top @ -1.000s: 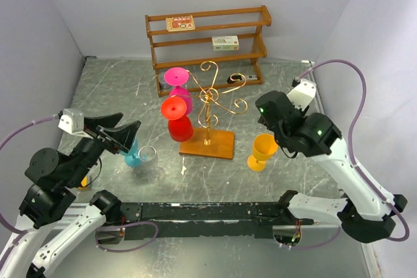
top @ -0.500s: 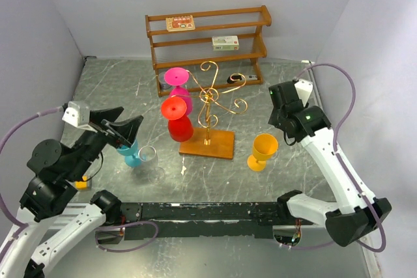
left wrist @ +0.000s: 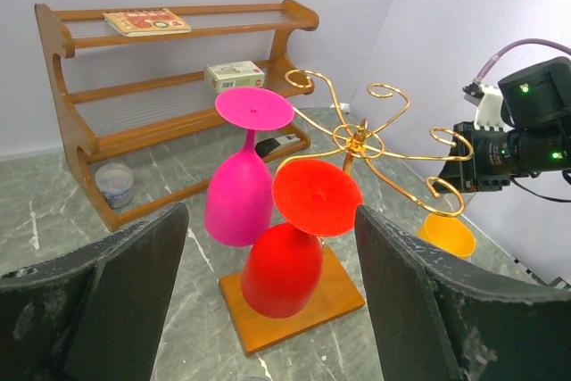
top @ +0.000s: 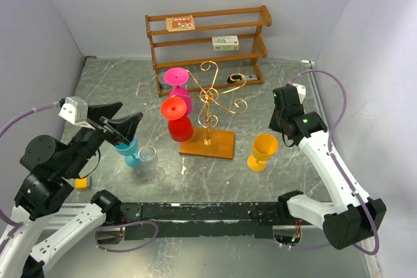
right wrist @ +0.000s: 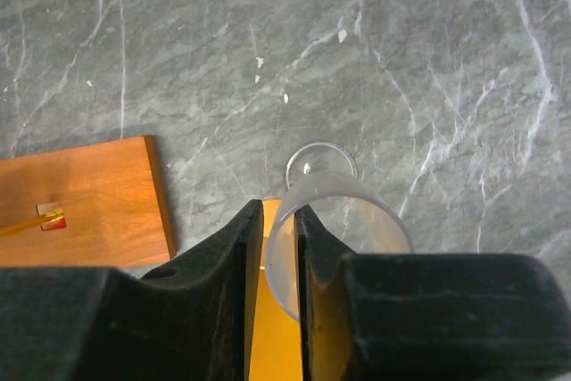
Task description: Place the wine glass upside down on the wine glass rack
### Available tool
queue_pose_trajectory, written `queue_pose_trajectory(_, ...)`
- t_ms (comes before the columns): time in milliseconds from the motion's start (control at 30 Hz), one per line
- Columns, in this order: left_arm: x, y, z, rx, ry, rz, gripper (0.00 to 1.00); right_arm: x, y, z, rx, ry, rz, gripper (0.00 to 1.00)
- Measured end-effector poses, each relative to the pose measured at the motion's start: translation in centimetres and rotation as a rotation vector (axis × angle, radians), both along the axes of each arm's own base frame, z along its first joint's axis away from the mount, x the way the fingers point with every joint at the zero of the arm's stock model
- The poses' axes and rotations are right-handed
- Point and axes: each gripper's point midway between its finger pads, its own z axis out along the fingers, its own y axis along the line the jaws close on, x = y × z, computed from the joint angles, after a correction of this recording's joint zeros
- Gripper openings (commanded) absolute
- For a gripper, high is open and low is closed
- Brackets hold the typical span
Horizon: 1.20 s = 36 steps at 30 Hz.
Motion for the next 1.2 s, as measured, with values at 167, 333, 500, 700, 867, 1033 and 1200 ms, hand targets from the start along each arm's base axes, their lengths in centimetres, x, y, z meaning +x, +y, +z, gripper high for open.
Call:
queue_pose_trajectory(167, -0.4, -0.4, 0.4, -0.019, -0.002, -0.028, 0.86, 0.1, -0.3, 0.4, -0.018, -0.013, 0.000, 0.15)
queue_pose_trajectory(333, -0.9, -0.8, 1.2, -0.042, -0.005, -0.062, 0.86, -0.1, -0.6, 1.2, -0.022, -0.044, 0.001, 0.00)
queue_pose_trajectory(500, -1.3, -1.4, 2.2, -0.073, -0.018, -0.101, 0.86, -0.2, -0.8, 1.6, -0.020, -0.057, -0.003, 0.00)
queue_pose_trajectory(700, -1.7, -2.8, 2.7, -0.118, 0.007, -0.180, 0.85, -0.5, -0.9, 2.7, -0.014, -0.085, -0.009, 0.00)
queue_pose_trajectory(867, -1.8, -5.2, 4.3, -0.160, 0.022, -0.294, 0.84, -0.4, -1.2, 7.3, 0.035, -0.241, -0.043, 0.00)
queue_pose_trajectory(1033, -1.1, -7.1, 6.6, -0.184, 0.043, -0.364, 0.85, -1.3, -2.0, 13.3, 0.112, -0.464, -0.093, 0.00)
queue_pose_trajectory(1200, -0.5, -9.0, 8.2, -0.234, 0.050, -0.439, 0.92, -3.3, -2.9, 19.4, 0.223, -0.712, -0.131, 0.00)
